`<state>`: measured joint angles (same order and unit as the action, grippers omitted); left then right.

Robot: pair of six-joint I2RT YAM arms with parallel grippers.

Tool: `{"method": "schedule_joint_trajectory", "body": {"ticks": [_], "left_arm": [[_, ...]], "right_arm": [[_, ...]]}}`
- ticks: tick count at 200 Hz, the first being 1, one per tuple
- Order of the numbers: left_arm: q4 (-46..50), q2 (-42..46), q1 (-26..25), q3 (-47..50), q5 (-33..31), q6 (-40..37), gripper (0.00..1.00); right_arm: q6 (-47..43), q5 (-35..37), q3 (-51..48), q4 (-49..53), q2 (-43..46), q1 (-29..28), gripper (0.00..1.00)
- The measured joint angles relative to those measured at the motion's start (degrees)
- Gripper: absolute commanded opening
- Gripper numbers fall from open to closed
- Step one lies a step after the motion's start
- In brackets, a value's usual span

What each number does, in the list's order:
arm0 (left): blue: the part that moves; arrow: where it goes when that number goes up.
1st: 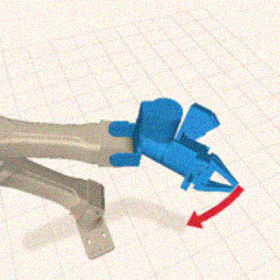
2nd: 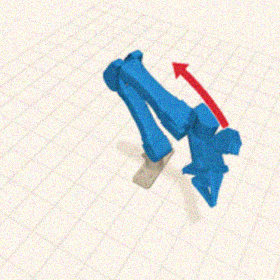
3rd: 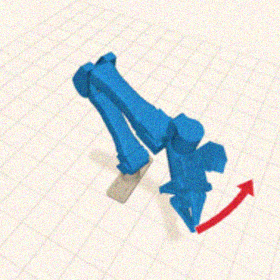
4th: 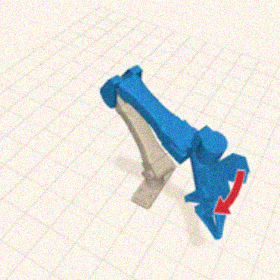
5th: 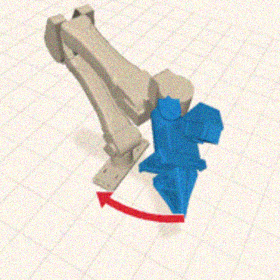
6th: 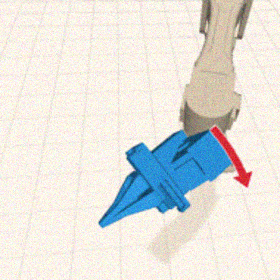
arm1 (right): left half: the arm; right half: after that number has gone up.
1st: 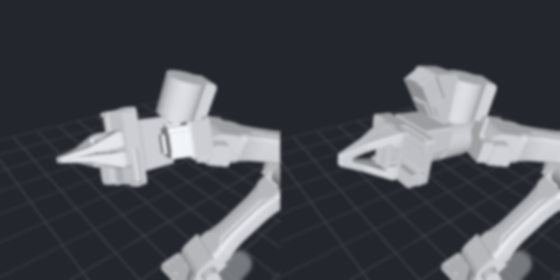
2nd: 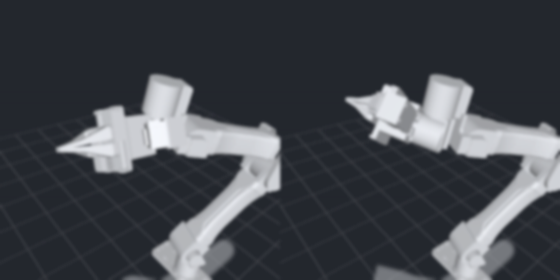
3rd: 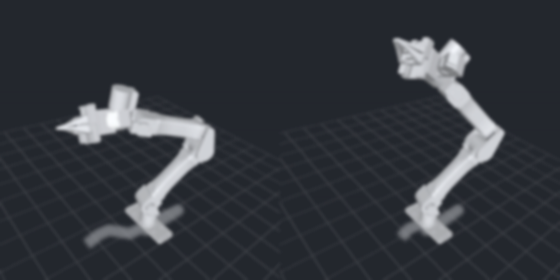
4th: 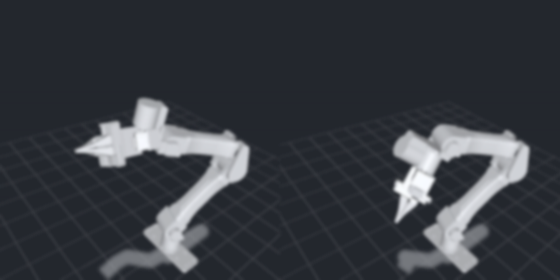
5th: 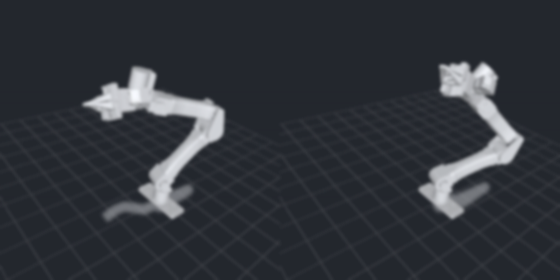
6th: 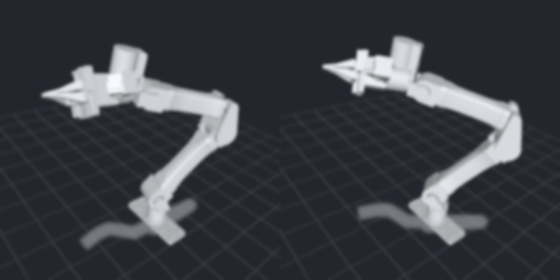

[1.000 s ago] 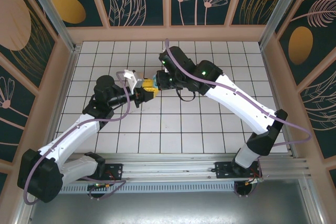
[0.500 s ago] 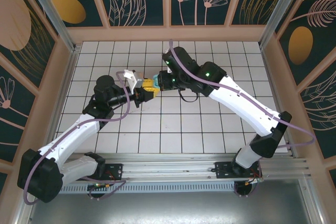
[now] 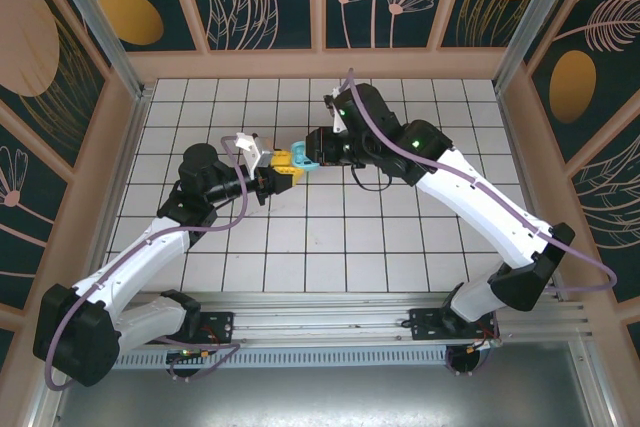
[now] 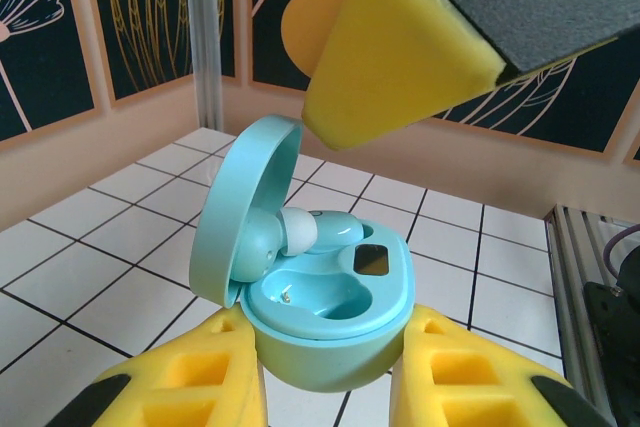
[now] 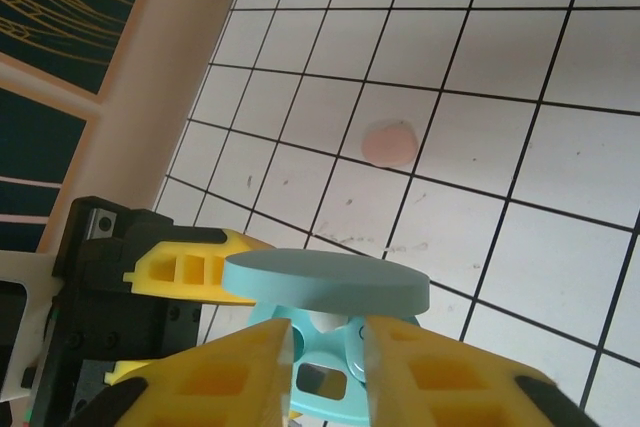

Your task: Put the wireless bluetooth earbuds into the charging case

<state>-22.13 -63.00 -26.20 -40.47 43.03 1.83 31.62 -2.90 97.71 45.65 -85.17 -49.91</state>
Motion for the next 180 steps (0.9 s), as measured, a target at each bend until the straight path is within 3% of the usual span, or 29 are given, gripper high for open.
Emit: {"method": "schedule_joint_trajectory", "body": {"ticks": [112,180], "left_arm": [[0.0,0.0,0.0,0.0,0.0,0.0,0.00],[0.0,-0.3,0.1,0.0,-0.5,0.0,0.00]], "right_arm": [[-4.8,0.0,0.2,1.2,-3.4,0.0,0.33],[-9.6,0.1,5.8,5.5,-7.1,-0.1,0.34]]}}
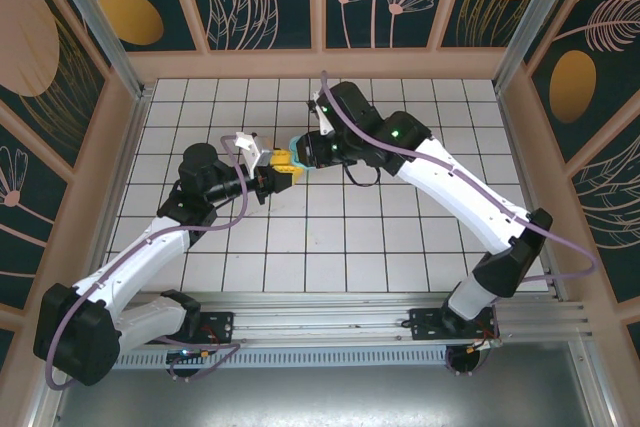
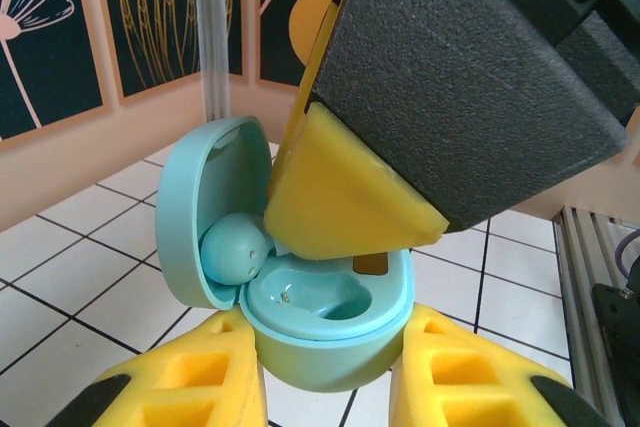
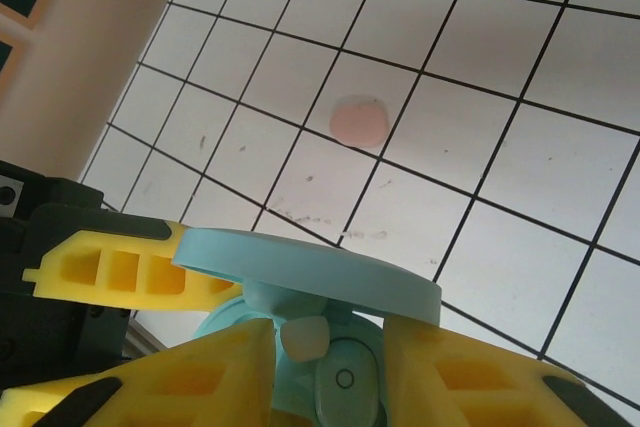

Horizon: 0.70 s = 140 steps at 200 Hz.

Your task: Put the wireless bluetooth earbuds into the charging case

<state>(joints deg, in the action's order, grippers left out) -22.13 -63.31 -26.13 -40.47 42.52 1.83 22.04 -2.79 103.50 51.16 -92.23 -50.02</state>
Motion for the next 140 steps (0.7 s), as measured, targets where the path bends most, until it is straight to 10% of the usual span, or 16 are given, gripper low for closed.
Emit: {"method": "schedule_joint_trajectory", "body": {"ticks": [140], "left_arm": [[0.0,-0.7,0.0,0.0,0.0,0.0,0.00]], "right_arm": [[-9.2,2.0,6.8,7.4,-4.4,-0.6,0.36]]}}
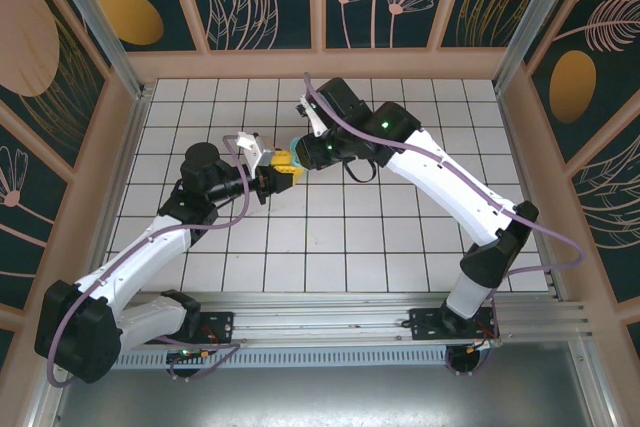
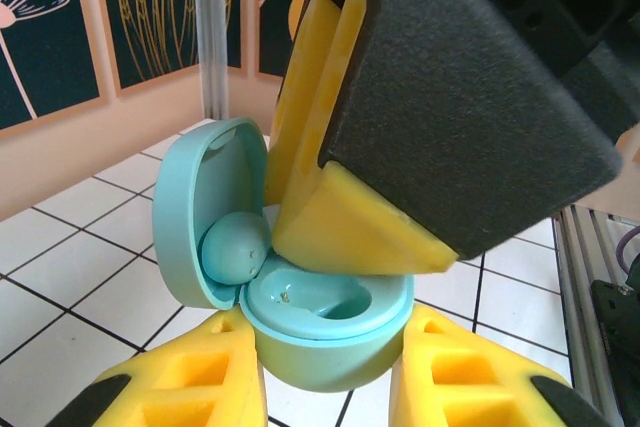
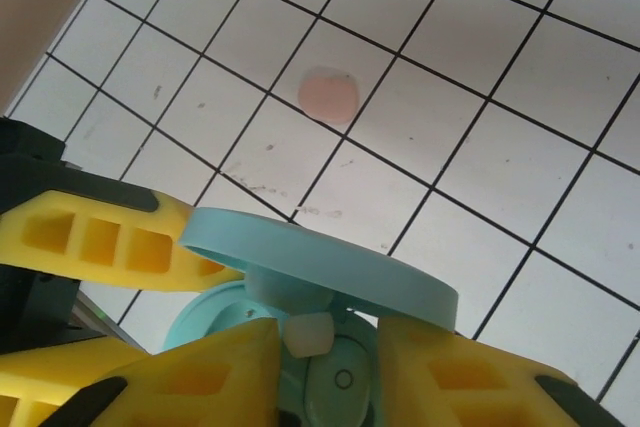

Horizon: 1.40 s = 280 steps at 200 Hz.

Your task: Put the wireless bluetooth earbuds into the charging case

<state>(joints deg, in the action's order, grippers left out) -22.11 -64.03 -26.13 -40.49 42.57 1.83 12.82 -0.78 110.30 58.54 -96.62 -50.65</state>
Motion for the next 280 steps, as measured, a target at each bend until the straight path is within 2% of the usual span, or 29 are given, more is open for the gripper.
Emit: {"method": "schedule_joint_trajectory", "body": {"ticks": [67,82,105,130,223,280], "left_arm": [[0.0,0.0,0.0,0.0,0.1,0.0,0.00],[0.0,0.0,0.0,0.0,0.1,0.0,0.00],[0.0,-0.1,0.0,0.0,0.1,0.0,0.00],[0.0,-0.3,0.0,0.0,0.0,0.0,0.00],[0.2,-0.5,0.0,0.0,-0.2,0.0,0.00],[1.1,-0.6,0.2,0.0,-0.2,0.3,0.00]], "right_arm": [[-0.5,0.3,0.3,0.0,0.0,0.0,0.25],[-0.5,0.3,0.3,0.0,0.0,0.1,0.25],[-0.7,0.0,0.3,-0.1,0.0,0.3,0.33],[-0.5,-0.9,-0.1,-0.7,0.0,0.7,0.33],[-0.3,-5.2,-6.4,-7.0,3.0,3.2,0.18],[-0.3,-6.2,-8.9,-9.9,3.7,3.7,0.12]]}}
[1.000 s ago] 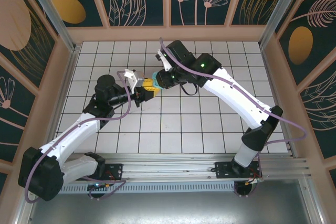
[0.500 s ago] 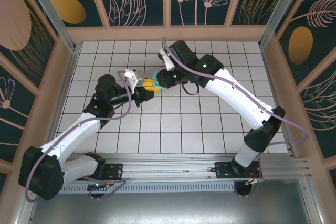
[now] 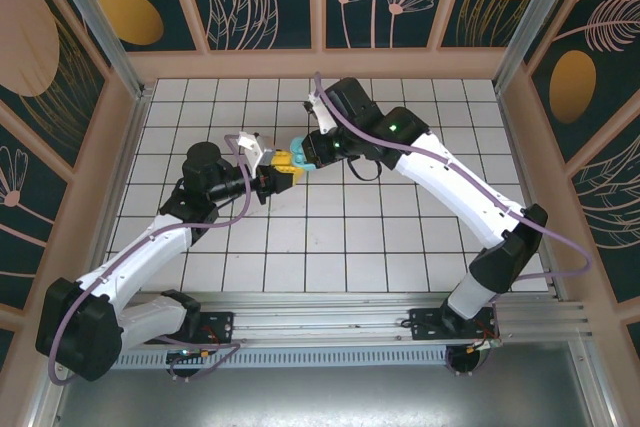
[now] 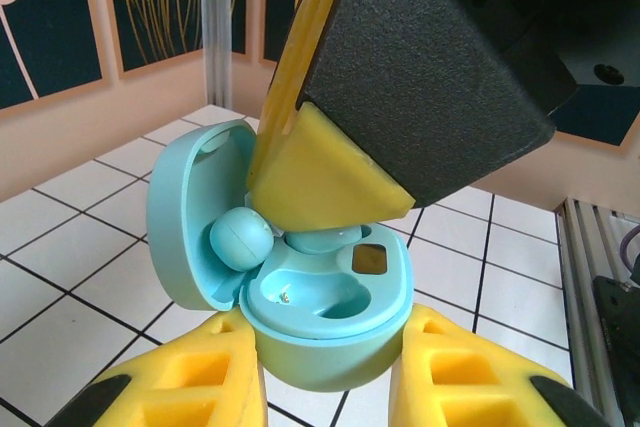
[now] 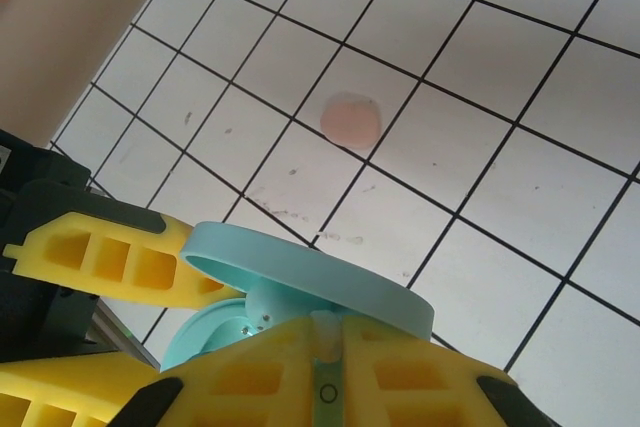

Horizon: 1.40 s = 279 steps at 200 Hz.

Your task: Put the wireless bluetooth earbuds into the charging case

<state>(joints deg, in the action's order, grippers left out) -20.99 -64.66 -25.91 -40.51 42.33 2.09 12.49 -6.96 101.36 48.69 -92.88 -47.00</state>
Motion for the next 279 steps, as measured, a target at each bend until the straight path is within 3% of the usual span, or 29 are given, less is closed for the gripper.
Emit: {"method": "schedule_joint_trajectory", "body": {"ticks": [153,279], "left_arm": [[0.2,0.0,0.0,-0.1,0.4,0.0,0.00],[0.2,-1.0,-0.1,-0.3,-1.6,-0.1,0.00]], "right_arm": [[1.4,-5.8,-13.3,-13.2,11.8,4.9,0.07],[7.6,-12.0,-28.3,-21.2,20.3,16.2,0.07]]}}
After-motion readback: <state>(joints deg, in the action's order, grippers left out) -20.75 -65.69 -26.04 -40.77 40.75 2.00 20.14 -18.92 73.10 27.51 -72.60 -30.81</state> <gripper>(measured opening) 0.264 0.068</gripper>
